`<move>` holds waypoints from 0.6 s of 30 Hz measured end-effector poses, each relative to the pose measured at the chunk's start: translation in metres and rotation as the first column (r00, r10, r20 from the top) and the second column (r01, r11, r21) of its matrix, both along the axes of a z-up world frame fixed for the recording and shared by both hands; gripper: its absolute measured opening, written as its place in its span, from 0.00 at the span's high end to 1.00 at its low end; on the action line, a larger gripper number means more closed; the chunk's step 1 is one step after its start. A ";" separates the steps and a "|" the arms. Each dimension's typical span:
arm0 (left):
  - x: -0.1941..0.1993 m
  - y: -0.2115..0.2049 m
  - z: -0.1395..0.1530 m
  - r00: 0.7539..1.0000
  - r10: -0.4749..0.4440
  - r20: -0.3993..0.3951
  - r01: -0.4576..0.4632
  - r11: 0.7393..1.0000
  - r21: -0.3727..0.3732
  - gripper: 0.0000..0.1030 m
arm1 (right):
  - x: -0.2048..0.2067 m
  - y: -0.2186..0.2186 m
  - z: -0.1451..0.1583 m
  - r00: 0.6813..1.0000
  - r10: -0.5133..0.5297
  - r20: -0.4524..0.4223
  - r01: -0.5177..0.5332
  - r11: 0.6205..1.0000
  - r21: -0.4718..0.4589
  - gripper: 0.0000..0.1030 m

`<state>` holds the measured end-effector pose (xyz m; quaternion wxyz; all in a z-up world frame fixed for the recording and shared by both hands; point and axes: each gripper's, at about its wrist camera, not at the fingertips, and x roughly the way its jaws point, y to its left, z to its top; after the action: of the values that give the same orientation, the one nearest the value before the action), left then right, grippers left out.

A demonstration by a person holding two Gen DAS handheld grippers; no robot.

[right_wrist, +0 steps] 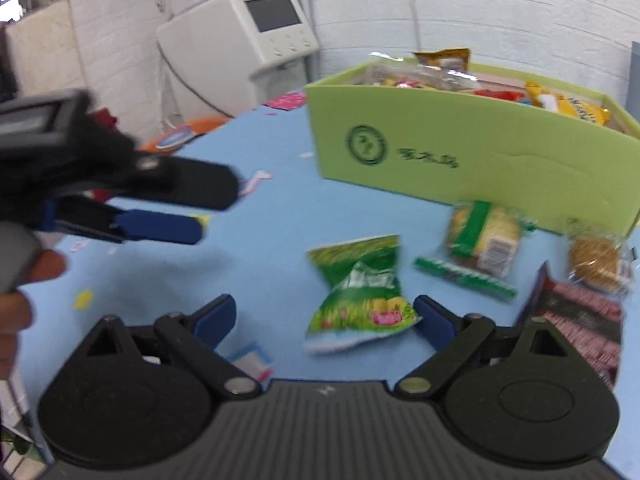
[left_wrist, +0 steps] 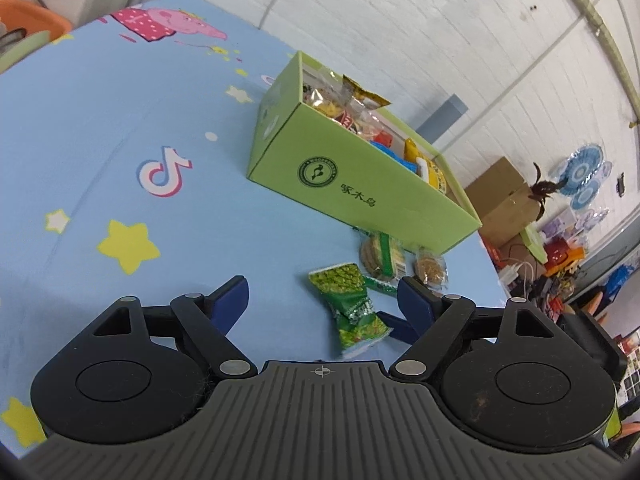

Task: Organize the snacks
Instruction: 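Reach the left gripper to the green pea snack bag and grasp it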

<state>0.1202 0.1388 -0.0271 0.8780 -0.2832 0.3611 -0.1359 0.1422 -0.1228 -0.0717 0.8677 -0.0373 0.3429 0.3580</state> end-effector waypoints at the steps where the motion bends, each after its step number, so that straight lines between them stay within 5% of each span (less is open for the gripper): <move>1: 0.003 -0.002 -0.002 1.000 -0.011 -0.009 0.011 1.000 0.000 0.31 | -0.006 -0.001 0.002 1.000 0.002 0.011 -0.002 1.000 0.007 0.09; 6: 0.024 -0.024 -0.010 0.996 -0.070 -0.062 0.070 0.998 -0.006 0.32 | -0.007 -0.006 0.006 0.996 -0.082 0.041 0.082 0.997 -0.008 0.09; 18: 0.043 -0.051 -0.017 0.992 -0.107 -0.072 0.112 0.991 0.074 0.40 | 0.001 0.001 0.001 0.996 -0.072 0.055 0.074 0.997 -0.032 0.19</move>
<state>0.1636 0.0880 -0.0437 0.8668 -0.2328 0.4108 -0.1601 0.1435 -0.1219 -0.0707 0.8883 -0.0491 0.3267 0.3189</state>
